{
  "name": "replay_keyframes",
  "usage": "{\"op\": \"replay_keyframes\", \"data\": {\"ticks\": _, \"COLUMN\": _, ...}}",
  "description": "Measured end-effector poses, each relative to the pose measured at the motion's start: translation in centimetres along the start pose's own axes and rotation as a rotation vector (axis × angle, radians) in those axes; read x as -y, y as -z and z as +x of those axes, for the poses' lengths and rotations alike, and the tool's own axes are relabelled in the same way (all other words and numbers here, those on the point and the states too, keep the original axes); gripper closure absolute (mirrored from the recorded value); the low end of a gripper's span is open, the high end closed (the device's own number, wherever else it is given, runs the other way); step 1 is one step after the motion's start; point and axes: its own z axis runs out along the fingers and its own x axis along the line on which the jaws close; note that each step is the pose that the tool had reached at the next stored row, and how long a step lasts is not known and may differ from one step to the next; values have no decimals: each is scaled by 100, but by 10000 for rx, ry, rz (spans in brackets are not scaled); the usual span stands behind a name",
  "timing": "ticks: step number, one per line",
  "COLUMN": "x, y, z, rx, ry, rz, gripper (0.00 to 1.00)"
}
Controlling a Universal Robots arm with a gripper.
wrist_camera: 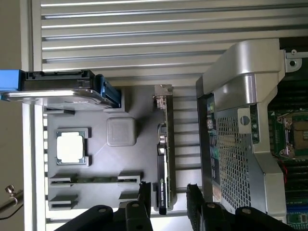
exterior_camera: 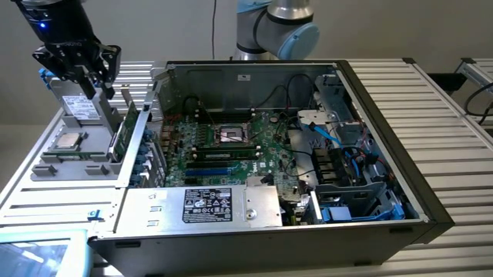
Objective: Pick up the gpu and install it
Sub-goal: 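Pick up the gpu and move the gpu toward the slot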
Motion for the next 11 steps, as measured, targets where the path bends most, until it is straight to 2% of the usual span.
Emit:
{"op": "replay_keyframes", "data": {"ticks": 5, "x": -23, "y": -91, "z": 110, "rx": 1, "ry": 0, "rz": 0, "gripper": 56}}
{"op": "replay_keyframes", "data": {"ticks": 11, "x": -15, "y": -198, "z": 132, "rx": 1, "ry": 3, "rz": -1, "gripper": 56}}
